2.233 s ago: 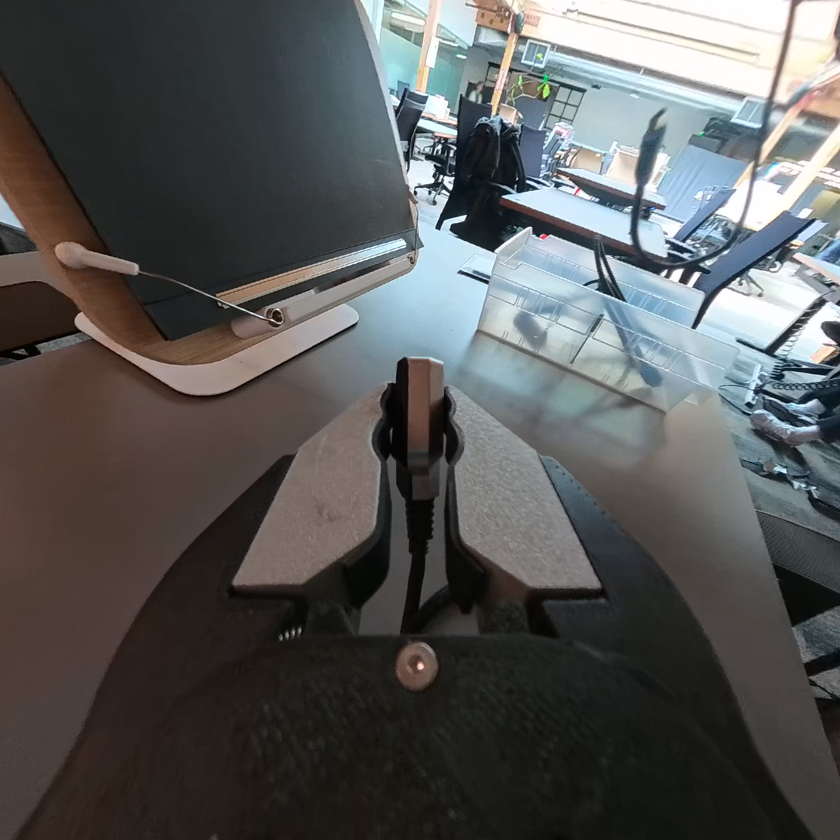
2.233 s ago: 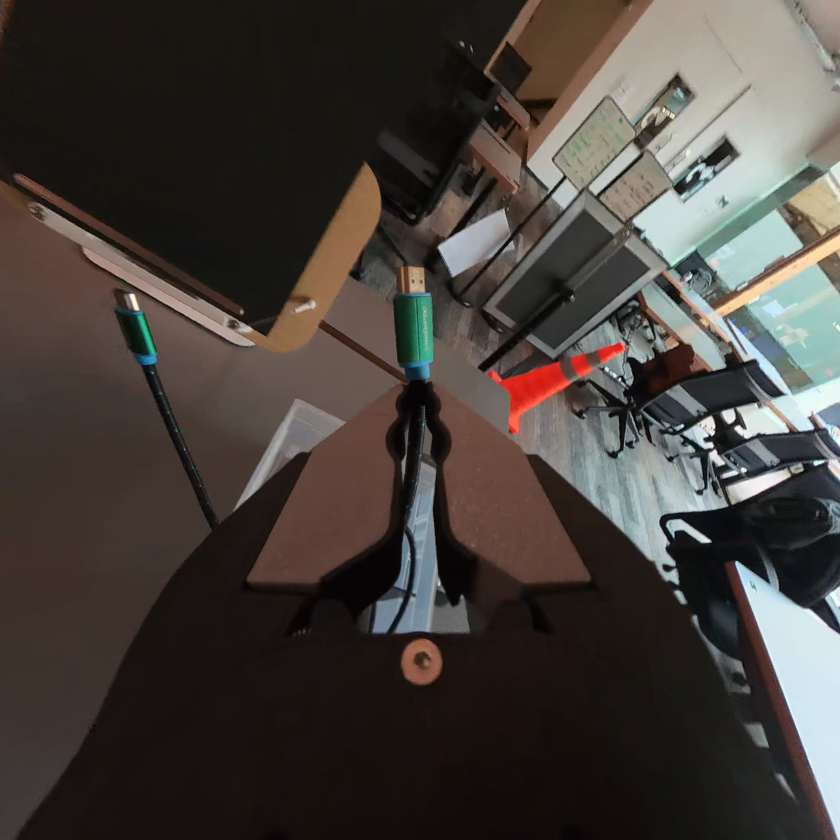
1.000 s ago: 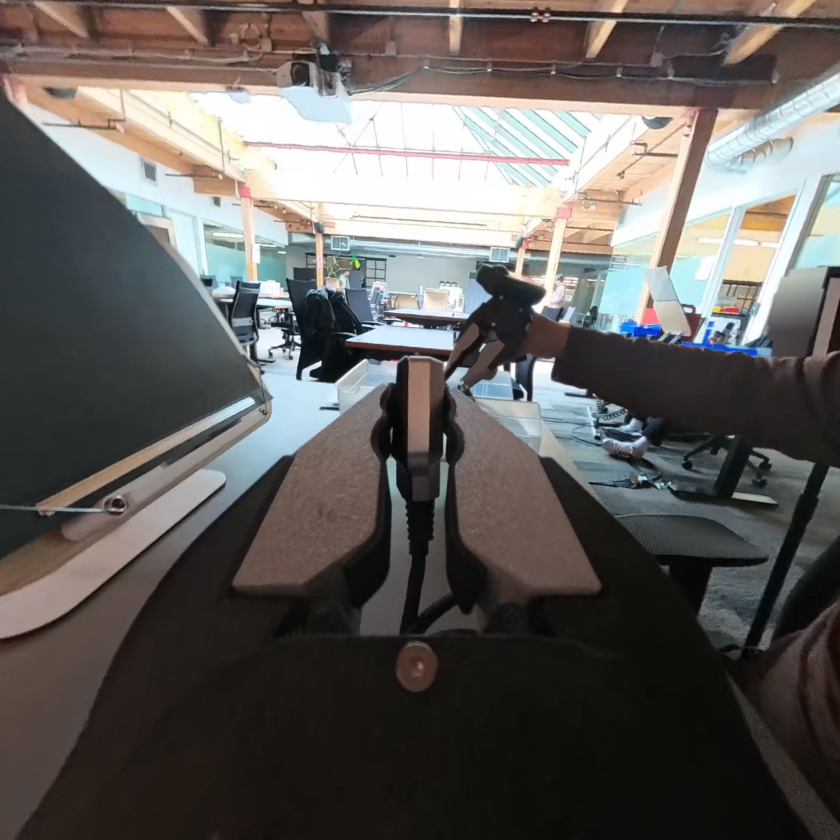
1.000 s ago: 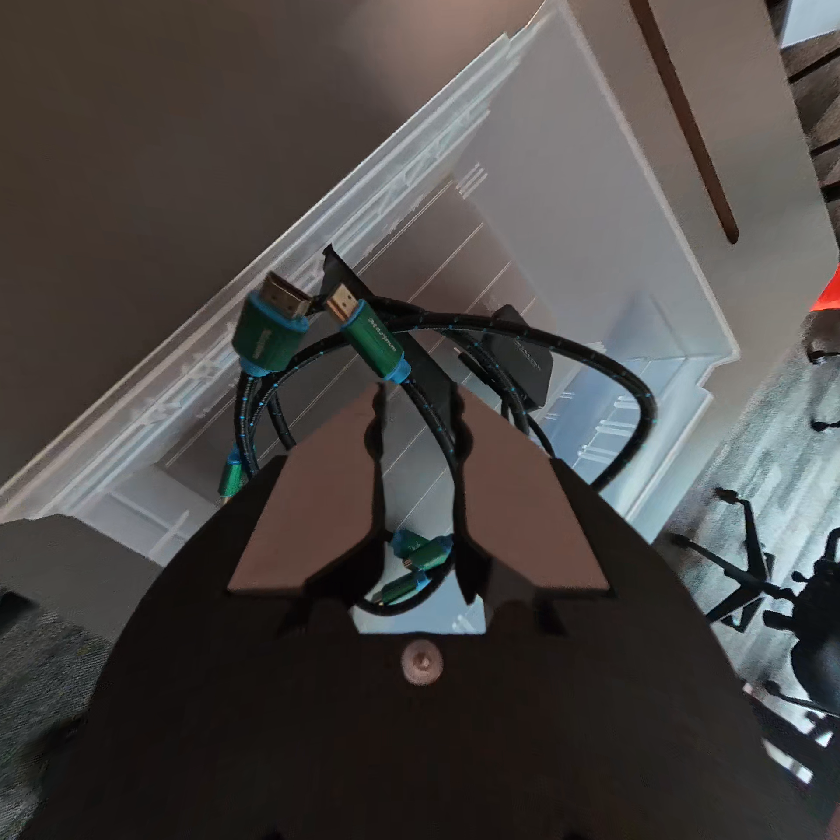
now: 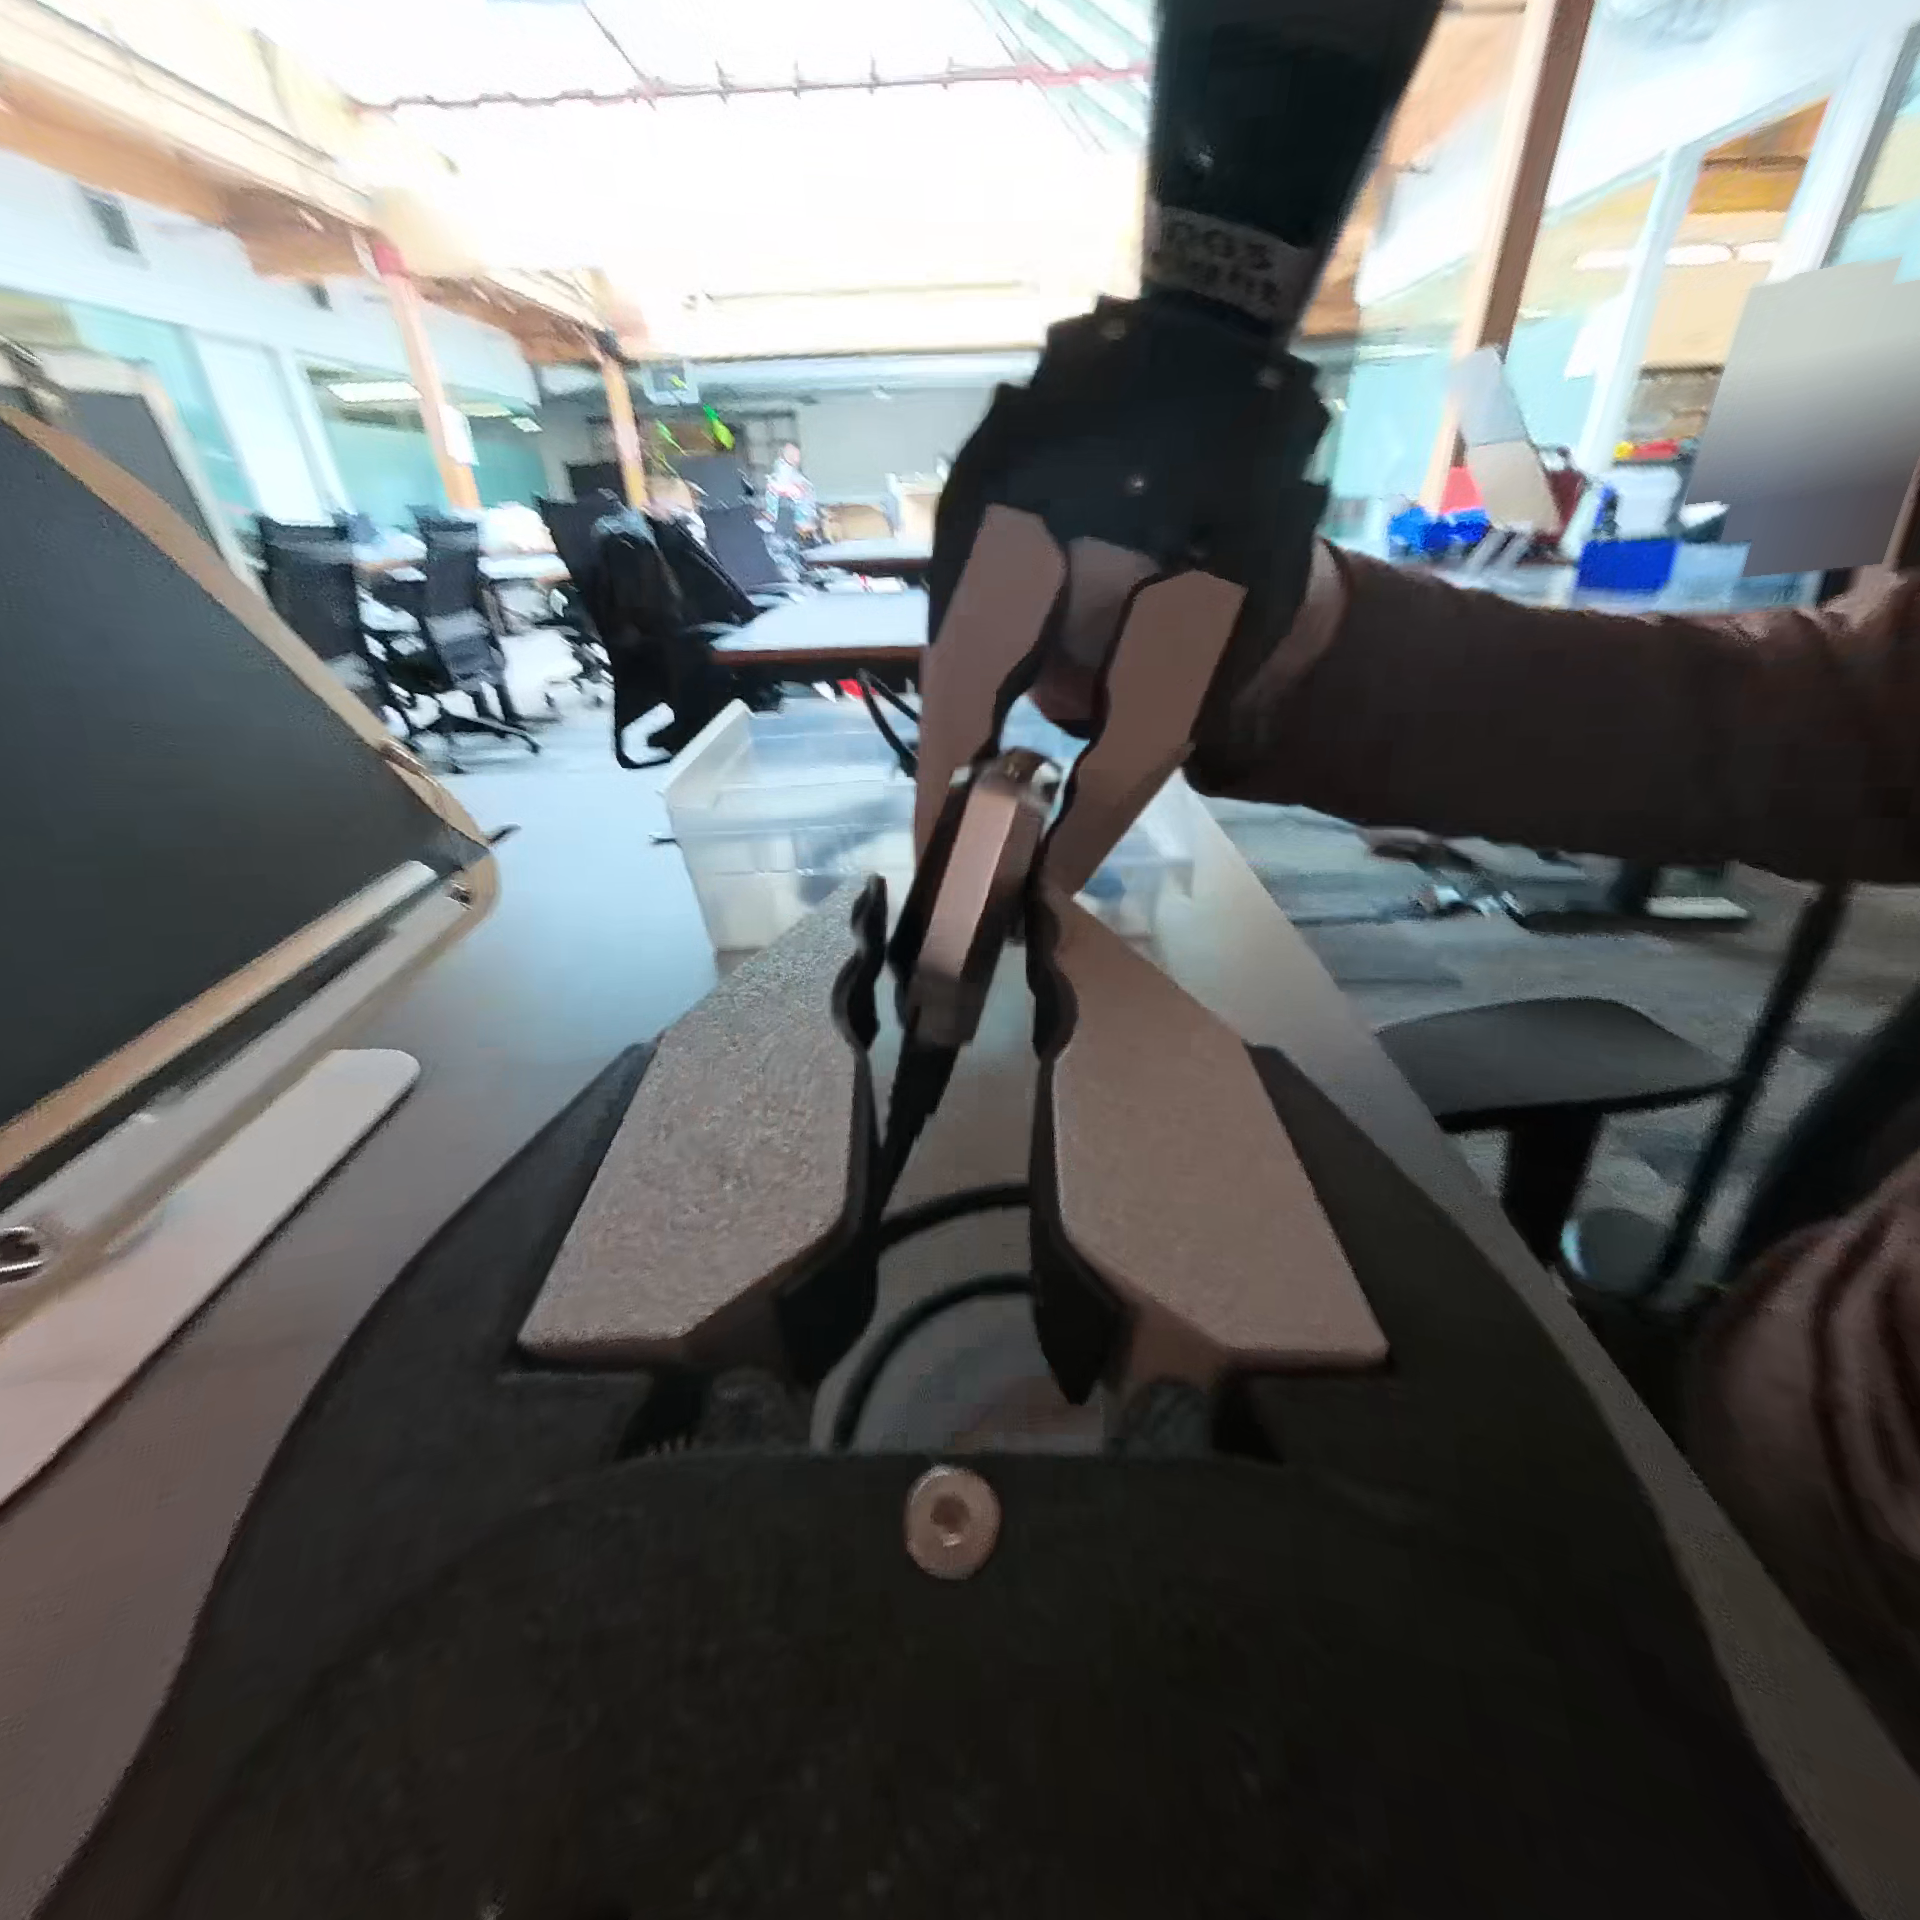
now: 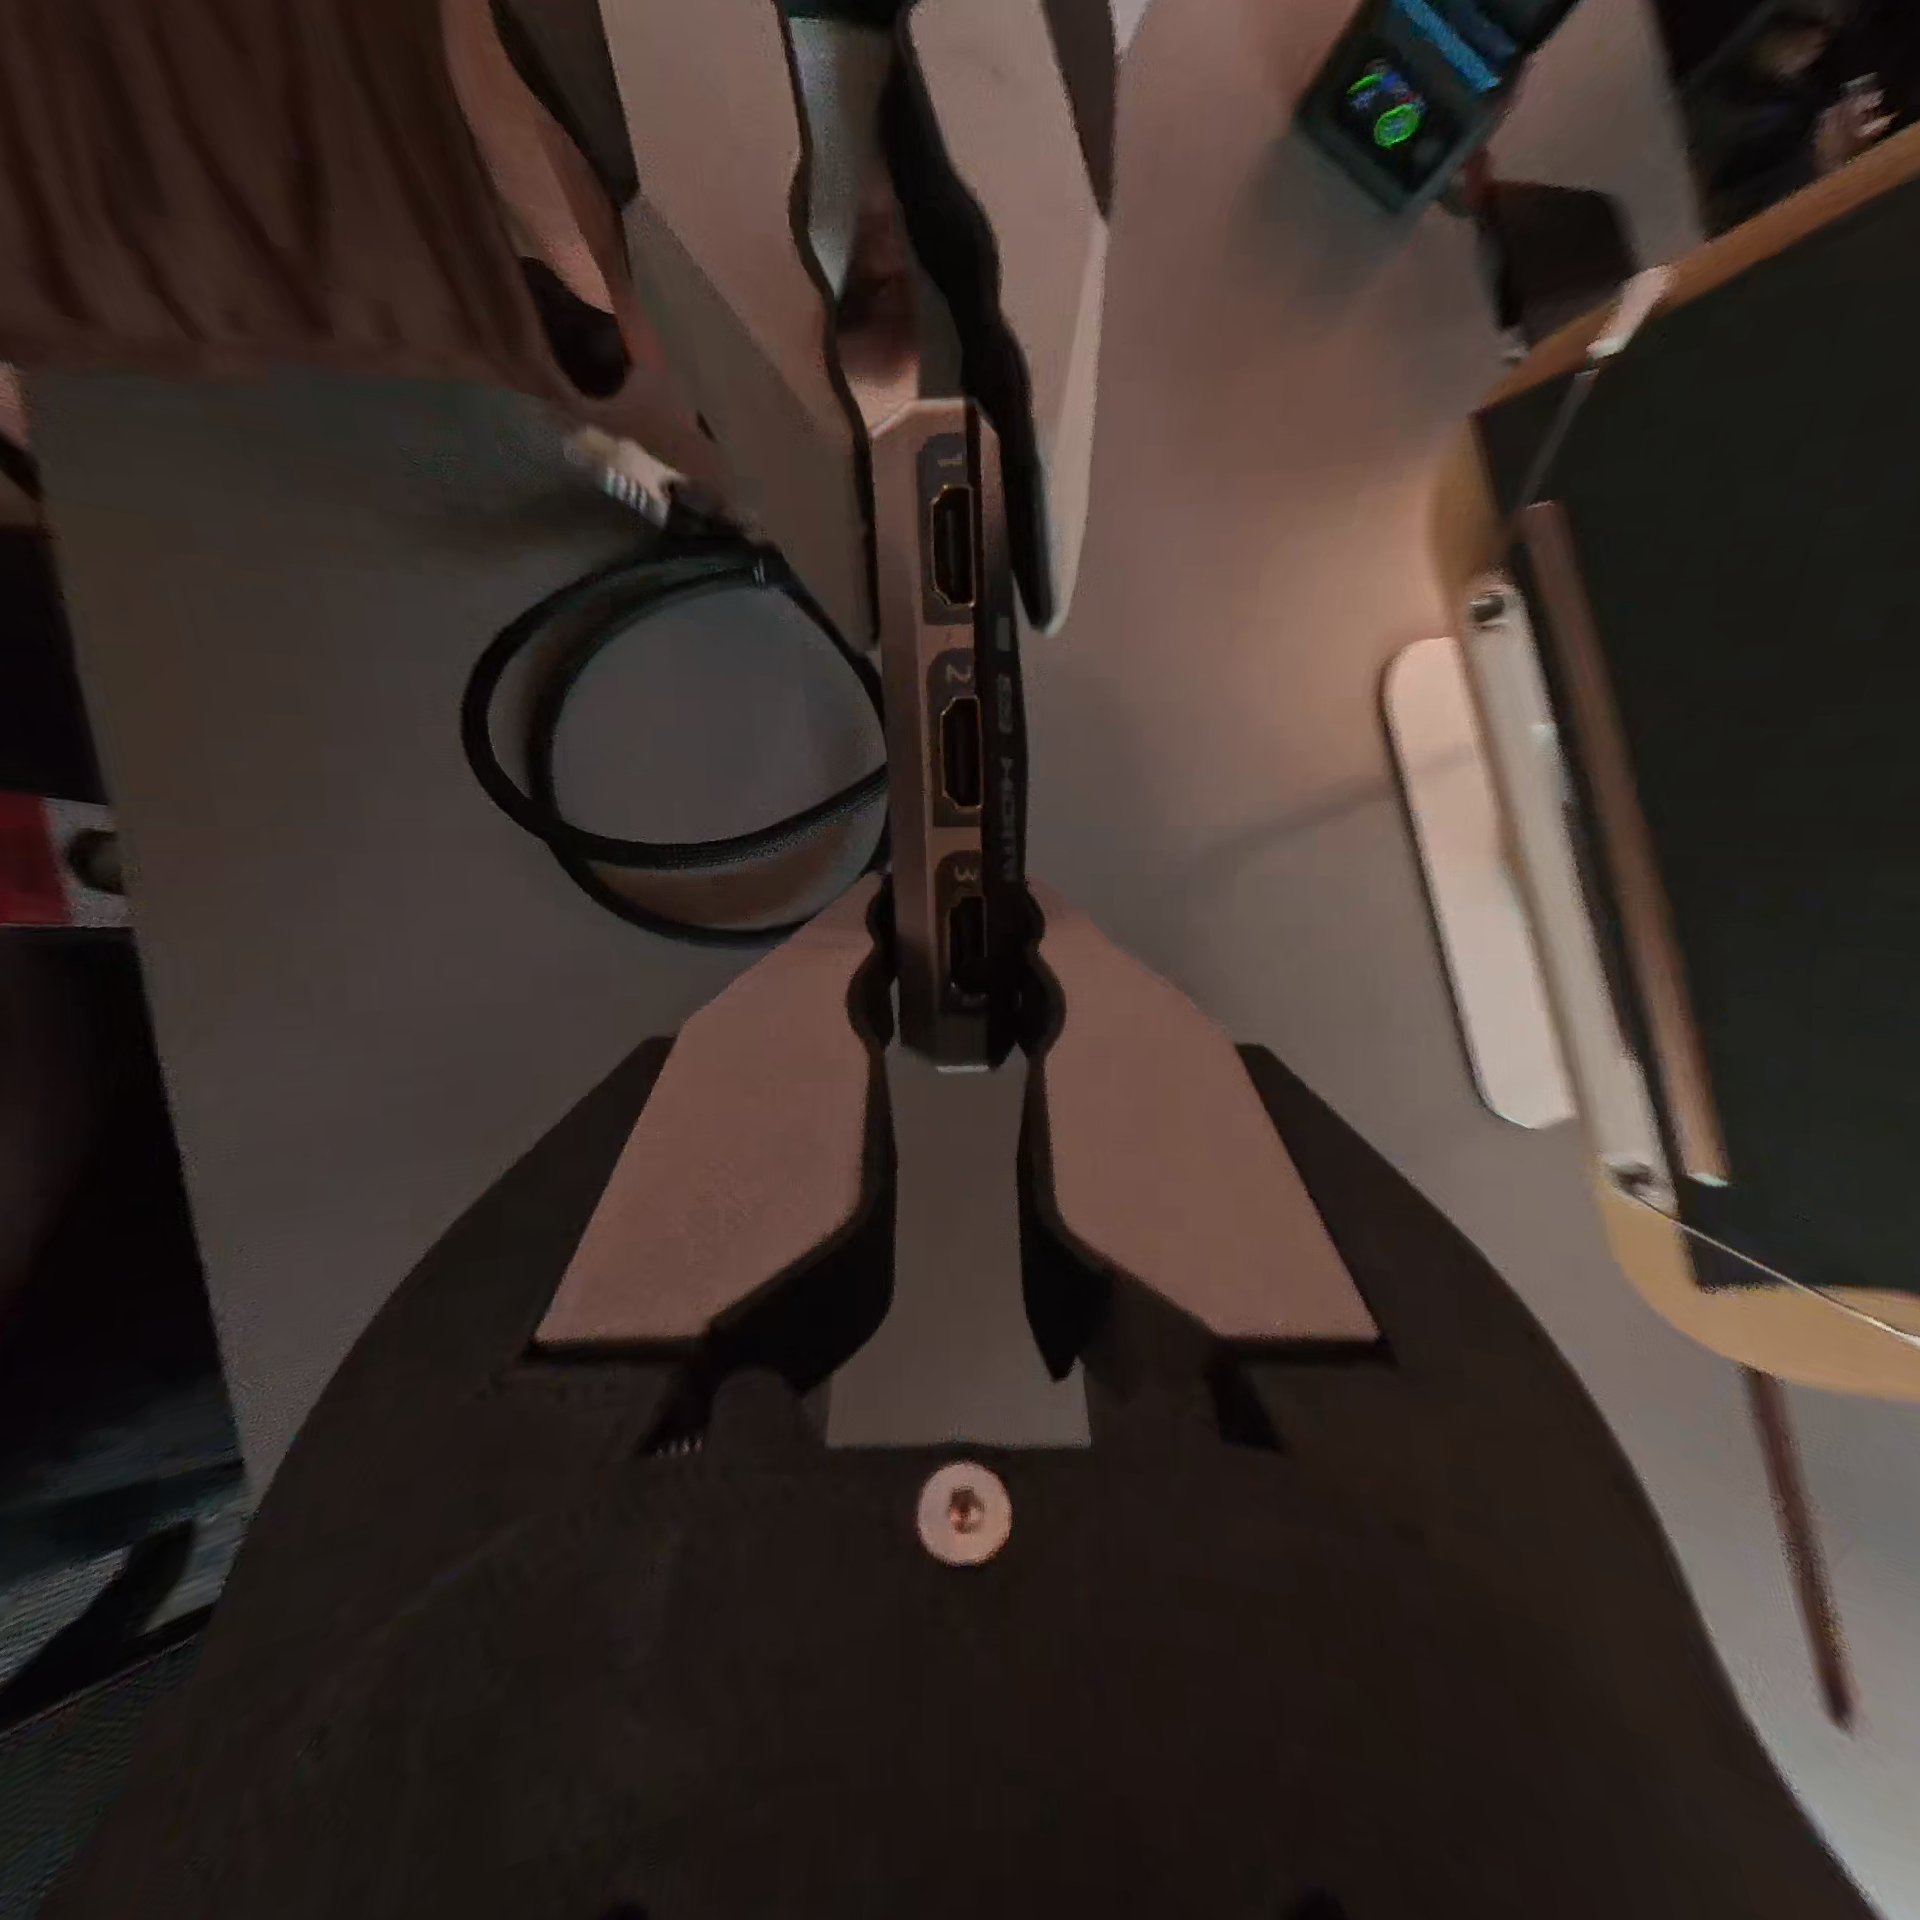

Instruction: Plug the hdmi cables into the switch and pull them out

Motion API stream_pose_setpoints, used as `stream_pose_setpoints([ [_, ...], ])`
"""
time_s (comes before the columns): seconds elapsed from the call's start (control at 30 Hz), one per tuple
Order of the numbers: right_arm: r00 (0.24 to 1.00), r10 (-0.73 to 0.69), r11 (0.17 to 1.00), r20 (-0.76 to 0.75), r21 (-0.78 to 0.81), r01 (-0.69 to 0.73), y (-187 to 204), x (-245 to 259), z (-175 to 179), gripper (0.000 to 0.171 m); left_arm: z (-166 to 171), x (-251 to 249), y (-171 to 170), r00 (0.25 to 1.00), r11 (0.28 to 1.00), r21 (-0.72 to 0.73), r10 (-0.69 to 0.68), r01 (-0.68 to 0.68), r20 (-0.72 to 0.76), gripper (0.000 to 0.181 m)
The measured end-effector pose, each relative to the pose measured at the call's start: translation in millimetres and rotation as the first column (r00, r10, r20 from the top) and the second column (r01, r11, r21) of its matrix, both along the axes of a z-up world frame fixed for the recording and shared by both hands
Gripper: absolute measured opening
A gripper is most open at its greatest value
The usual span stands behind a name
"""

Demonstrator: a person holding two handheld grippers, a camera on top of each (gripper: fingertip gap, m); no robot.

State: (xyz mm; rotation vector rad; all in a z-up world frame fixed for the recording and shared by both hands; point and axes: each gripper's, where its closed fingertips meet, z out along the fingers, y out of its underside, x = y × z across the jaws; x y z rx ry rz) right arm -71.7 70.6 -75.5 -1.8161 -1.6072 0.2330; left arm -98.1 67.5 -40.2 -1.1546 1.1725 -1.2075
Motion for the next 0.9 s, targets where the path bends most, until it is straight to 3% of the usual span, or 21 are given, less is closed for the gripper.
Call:
stream_pose_setpoints([
  [0.13, 0.996, -0.085, 0.985, -0.029, 0.146, 0.088, 6, 37, 56, 0.017, 18, -16, 16, 0.989, 0.993, 0.007, 0.119, -0.120, 0.087, 0.010],
  [0.27, 0.971, -0.238, 0.909, -0.022, 0.347, 0.231, 22, 97, 128, 0.017, 18, -33, 44, 0.959, 0.964, -0.052, 0.264, -0.260, 0.101, 0.000],
  [0.4, 0.912, -0.398, 0.812, -0.099, 0.425, 0.401, 35, 164, 201, 0.017, 9, -32, 50, 0.960, 0.961, -0.114, 0.263, -0.252, 0.096, 0.000],
  [0.5, 0.858, -0.501, 0.742, -0.112, 0.455, 0.493, 45, 216, 230, 0.016, -4, -28, 55, 0.963, 0.958, -0.123, 0.267, -0.260, 0.046, 0.000],
  [0.6, 0.837, -0.534, 0.736, -0.118, 0.423, 0.529, 57, 247, 225, 0.016, -10, -23, 56, 0.963, 0.956, -0.119, 0.271, -0.268, 0.006, 0.000],
  [0.8, 0.783, -0.621, 0.713, -0.032, 0.391, 0.582, 91, 294, 168, 0.017, -14, -17, 52, 0.964, 0.959, -0.100, 0.263, -0.264, -0.025, 0.000],
  [0.9, 0.772, -0.630, 0.766, 0.079, 0.223, 0.603, 92, 309, 125, 0.017, -18, -17, 54, 0.962, 0.956, -0.103, 0.270, -0.273, -0.044, 0.000],
])
